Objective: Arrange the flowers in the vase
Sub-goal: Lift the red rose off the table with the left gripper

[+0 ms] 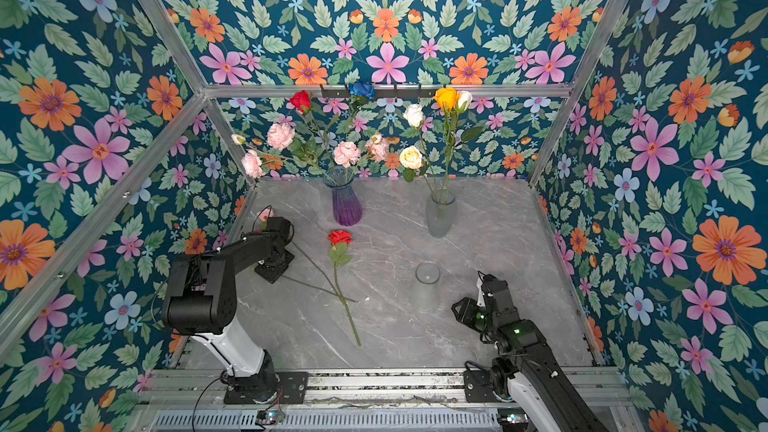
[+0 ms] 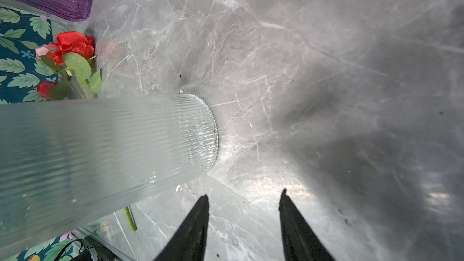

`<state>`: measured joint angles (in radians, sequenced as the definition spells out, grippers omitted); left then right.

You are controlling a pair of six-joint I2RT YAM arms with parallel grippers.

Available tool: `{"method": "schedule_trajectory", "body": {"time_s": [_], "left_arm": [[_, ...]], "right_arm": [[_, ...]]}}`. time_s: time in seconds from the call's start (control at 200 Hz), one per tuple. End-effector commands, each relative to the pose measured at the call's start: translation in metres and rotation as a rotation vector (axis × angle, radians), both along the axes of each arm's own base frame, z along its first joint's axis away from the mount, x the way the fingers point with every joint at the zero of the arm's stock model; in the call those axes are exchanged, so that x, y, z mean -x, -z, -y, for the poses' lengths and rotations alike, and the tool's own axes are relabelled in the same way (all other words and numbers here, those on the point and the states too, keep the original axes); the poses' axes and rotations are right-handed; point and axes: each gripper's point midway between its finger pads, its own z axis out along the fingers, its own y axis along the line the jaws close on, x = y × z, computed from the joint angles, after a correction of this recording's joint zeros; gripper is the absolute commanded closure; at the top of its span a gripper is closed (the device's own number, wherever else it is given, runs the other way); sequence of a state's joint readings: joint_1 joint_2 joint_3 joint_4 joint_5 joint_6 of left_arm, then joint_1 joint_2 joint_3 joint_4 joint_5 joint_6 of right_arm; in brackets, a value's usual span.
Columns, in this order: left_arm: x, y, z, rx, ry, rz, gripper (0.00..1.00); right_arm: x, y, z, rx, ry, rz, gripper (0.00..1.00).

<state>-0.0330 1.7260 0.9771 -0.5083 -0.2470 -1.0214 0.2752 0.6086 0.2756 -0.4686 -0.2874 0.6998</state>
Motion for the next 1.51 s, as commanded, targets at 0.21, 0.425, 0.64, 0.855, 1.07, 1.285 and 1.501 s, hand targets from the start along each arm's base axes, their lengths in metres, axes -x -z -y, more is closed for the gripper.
{"method": "schedule_trajectory", "body": {"time_s": [0.21, 0.425, 0.64, 0.855, 1.07, 1.285, 1.501], "left_arm": [[-0.003, -0.075, 0.004, 0.067, -0.025, 0.366, 1.00], [0.003, -0.169, 0.008, 0.048, 0.073, 0.720, 1.00], [0.017, -0.233, 0.021, 0.031, 0.222, 0.937, 1.00], [0.011, -0.238, 0.044, 0.100, 0.355, 0.933, 1.00], [0.027, -0.312, 0.081, 0.189, 0.556, 1.281, 1.00], [0.091, -0.412, 0.098, 0.190, 0.664, 1.703, 1.00], [0.140, -0.480, 0.118, 0.211, 0.852, 1.952, 1.00]], "right_arm": [[-0.005, -0.002, 0.003, 0.018, 0.016, 0.019, 0.53], [-0.004, -0.002, 0.004, 0.017, 0.022, 0.021, 0.53], [-0.004, -0.002, 0.004, 0.017, 0.022, 0.022, 0.53], [-0.004, -0.002, 0.004, 0.018, 0.022, 0.018, 0.53], [-0.003, -0.003, 0.001, -0.003, 0.015, 0.030, 0.53], [-0.006, -0.011, -0.004, -0.026, -0.015, 0.071, 0.48], [-0.026, -0.018, 0.001, 0.015, 0.016, 0.135, 0.47]]}}
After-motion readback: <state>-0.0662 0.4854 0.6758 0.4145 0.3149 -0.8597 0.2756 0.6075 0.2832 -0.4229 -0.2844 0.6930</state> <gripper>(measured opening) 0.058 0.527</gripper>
